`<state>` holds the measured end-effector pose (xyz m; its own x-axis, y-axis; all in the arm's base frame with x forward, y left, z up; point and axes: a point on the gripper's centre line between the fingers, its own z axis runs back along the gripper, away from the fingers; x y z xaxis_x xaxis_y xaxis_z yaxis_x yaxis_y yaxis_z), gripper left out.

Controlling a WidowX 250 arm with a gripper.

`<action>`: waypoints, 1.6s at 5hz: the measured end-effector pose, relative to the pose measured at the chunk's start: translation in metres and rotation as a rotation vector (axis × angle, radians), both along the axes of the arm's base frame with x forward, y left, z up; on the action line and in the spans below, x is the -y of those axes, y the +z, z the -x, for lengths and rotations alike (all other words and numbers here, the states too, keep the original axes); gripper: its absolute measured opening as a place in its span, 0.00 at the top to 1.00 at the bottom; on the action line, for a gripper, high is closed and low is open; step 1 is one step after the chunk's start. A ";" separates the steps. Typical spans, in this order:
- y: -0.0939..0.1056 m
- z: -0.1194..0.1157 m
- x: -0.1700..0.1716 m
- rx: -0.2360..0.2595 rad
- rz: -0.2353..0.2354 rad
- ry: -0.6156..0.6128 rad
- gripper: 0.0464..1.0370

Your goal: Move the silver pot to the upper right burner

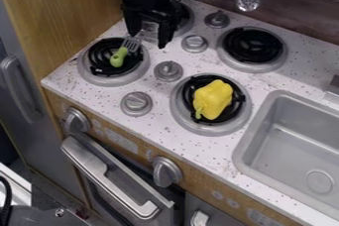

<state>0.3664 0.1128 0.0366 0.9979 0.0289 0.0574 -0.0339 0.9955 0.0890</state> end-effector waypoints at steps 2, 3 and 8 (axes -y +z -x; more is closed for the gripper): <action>-0.029 -0.005 -0.001 -0.052 0.021 0.002 0.04; -0.036 -0.027 -0.003 -0.031 0.036 0.000 0.04; -0.046 -0.104 -0.039 0.151 -0.049 -0.013 0.04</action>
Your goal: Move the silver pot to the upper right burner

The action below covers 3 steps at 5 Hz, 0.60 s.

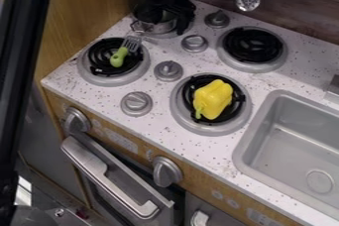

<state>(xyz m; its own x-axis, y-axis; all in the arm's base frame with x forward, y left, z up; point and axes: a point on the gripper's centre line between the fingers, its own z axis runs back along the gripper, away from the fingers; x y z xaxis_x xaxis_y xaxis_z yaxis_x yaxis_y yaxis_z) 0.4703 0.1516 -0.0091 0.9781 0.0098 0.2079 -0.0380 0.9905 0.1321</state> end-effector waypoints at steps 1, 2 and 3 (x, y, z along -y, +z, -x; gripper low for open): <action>-0.007 -0.004 -0.009 0.001 -0.022 0.014 0.04; -0.013 -0.003 -0.009 -0.007 -0.013 0.022 0.04; -0.012 -0.004 -0.009 0.002 -0.014 0.023 0.07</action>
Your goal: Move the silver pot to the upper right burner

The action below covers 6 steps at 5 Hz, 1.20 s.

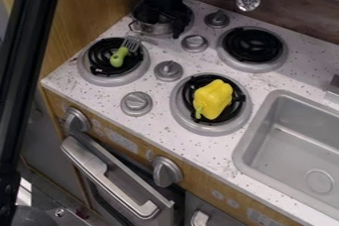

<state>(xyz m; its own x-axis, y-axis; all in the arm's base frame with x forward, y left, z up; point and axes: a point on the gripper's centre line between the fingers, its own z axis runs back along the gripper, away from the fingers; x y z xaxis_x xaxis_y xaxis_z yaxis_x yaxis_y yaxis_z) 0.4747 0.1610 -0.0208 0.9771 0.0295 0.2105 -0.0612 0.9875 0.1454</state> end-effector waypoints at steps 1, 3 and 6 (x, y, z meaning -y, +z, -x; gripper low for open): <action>-0.009 0.004 0.002 -0.005 0.010 0.003 0.35; -0.017 0.009 0.012 0.020 0.038 -0.043 0.85; 0.004 0.001 0.125 0.079 0.022 -0.371 0.98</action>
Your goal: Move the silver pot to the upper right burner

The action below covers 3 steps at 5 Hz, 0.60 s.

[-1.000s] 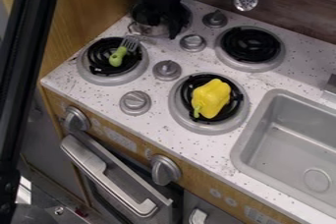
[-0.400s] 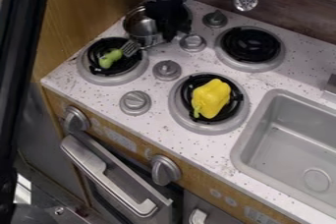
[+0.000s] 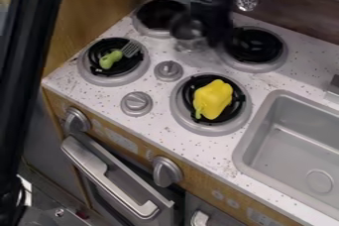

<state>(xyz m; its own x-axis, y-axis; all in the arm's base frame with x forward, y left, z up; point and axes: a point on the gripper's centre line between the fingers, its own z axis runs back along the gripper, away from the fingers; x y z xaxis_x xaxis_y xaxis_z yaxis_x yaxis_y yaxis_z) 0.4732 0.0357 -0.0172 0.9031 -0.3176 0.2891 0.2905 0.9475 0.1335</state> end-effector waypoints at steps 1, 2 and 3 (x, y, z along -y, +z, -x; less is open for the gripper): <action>-0.003 0.001 0.037 0.000 0.002 -0.095 0.98; -0.003 0.002 0.073 0.000 -0.012 -0.182 0.98; -0.010 0.000 0.093 -0.002 -0.016 -0.245 0.98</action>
<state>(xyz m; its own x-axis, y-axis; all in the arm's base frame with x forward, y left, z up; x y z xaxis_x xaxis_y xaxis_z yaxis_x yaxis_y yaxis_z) 0.4728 -0.0570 -0.0273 0.7989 -0.5319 0.2808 0.5119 0.8464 0.1469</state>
